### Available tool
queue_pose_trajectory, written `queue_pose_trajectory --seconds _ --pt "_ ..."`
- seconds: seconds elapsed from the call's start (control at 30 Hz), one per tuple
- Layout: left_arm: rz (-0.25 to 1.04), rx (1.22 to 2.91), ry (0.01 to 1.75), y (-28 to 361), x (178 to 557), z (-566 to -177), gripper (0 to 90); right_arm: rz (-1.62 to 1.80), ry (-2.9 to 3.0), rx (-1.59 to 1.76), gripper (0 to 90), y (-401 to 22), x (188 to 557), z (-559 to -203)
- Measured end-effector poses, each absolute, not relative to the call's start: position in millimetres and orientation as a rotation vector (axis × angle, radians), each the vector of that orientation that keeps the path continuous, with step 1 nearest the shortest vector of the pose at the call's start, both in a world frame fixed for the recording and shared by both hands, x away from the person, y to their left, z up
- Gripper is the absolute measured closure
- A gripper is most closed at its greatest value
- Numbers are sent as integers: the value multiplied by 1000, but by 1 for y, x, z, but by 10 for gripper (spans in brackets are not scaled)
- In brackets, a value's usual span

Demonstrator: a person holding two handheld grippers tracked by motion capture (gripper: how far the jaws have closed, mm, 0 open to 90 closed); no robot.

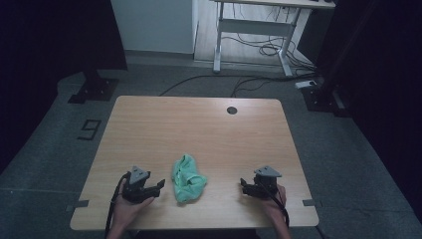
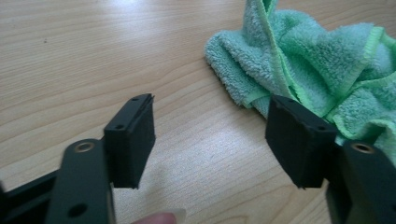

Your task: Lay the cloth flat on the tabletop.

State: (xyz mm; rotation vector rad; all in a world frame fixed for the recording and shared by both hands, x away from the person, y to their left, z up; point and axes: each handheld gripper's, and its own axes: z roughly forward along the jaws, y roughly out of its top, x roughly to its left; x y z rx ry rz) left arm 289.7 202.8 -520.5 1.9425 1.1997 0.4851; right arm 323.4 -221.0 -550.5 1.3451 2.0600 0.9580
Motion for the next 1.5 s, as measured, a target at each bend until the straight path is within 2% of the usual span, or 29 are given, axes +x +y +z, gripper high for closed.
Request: queue_pose_trajectory --seconds 0.33,0.7,1.5 --pt "483 1931 1183 201 289 -518 339 1136 2098 1300 211 -206 313 -540" --pt "469 1933 1157 195 290 -516 355 1299 2171 1210 281 -172 302 -530" --pt "442 1986 1121 165 309 -517 421 1374 2285 1031 416 -107 304 -522"
